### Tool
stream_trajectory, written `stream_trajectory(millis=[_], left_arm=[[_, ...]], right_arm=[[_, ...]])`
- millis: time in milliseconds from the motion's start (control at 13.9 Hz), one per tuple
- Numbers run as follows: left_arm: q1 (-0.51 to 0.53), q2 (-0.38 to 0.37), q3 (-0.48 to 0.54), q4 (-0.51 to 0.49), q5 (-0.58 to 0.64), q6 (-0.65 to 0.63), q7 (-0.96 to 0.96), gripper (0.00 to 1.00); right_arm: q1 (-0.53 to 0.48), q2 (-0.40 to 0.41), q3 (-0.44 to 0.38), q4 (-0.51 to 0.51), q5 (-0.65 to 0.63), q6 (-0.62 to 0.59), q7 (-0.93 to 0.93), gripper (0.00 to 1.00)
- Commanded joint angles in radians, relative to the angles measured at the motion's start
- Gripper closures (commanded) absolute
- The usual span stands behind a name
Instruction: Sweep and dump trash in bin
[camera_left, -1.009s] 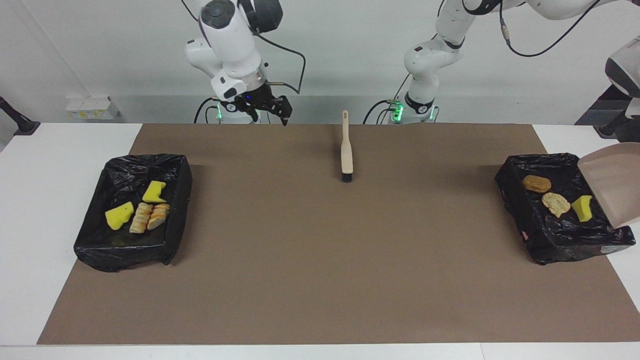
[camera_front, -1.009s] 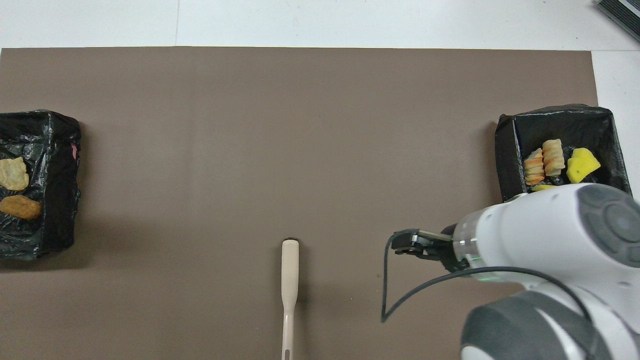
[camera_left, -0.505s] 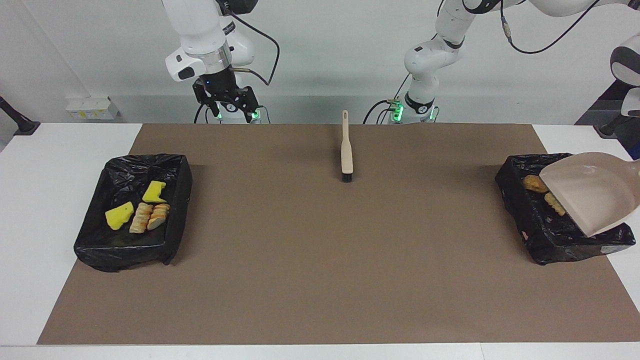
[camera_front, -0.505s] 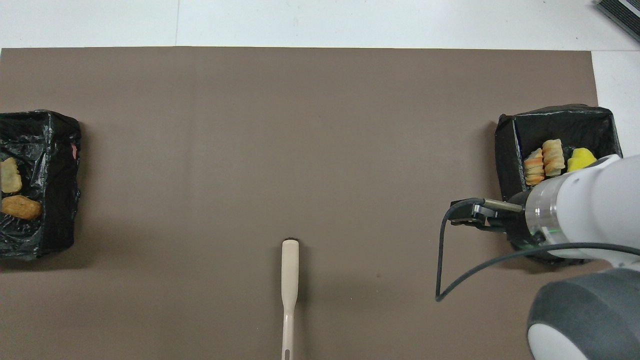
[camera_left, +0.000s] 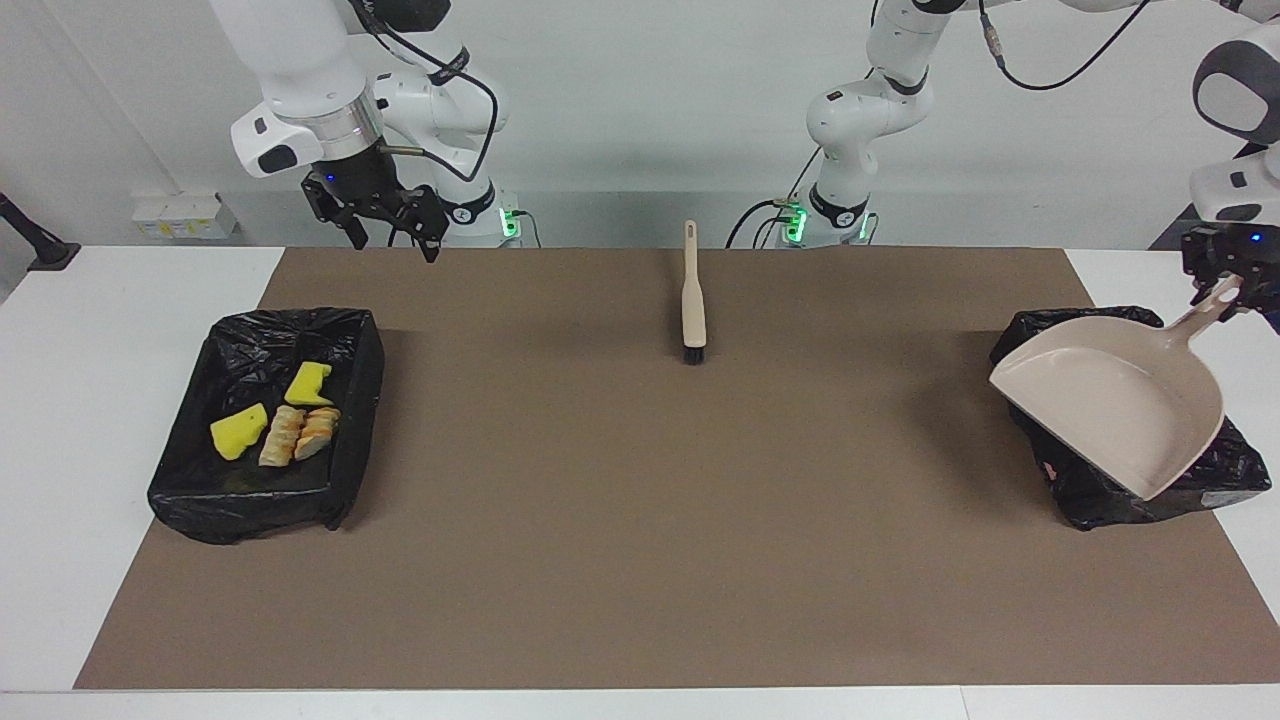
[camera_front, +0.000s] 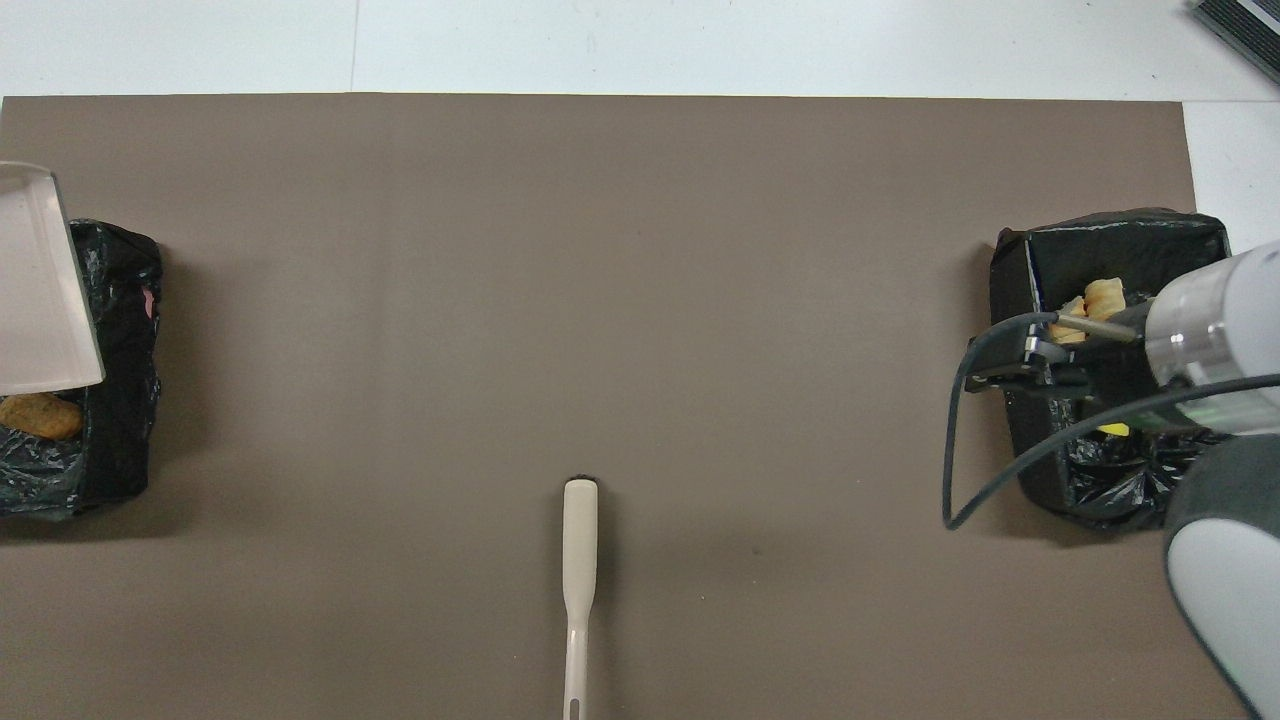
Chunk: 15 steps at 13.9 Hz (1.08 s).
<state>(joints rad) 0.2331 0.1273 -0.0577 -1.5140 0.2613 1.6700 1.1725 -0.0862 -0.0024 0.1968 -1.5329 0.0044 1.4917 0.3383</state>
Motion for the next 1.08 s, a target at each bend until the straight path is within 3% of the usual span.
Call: stream_trajectory(millis=[0,216,505,793,1009], left_arm=[[-0.139,-0.056,0.015,-0.069,-0.013,-0.056,-0.277,1.00],[-0.271,-0.132,0.013,-0.210,-0.124,-0.035,-0.633,1.00],[-0.518,-0.109,0.012,-0.270,-0.235,0.071,-1.119,1.00],[-0.699,0.026,0.013,-0.284,-0.298,0.273,-1.443,1.00],[-0.747,0.100,0.013,-0.291,-0.304,0.379,-1.603,1.00]], right_arm=[[-0.026,0.044,0.015,0.071,-0.056,-0.030,-0.070,0.00],[-0.026,0.045,0.016,0.076,-0.066,-0.030,-0.091,0.00],[-0.023,0.044,0.016,0.073,-0.066,-0.027,-0.091,0.00],[-0.027,0.044,0.015,0.073,-0.064,-0.025,-0.094,0.00],[-0.024,0.041,0.015,0.073,-0.063,-0.021,-0.097,0.00]])
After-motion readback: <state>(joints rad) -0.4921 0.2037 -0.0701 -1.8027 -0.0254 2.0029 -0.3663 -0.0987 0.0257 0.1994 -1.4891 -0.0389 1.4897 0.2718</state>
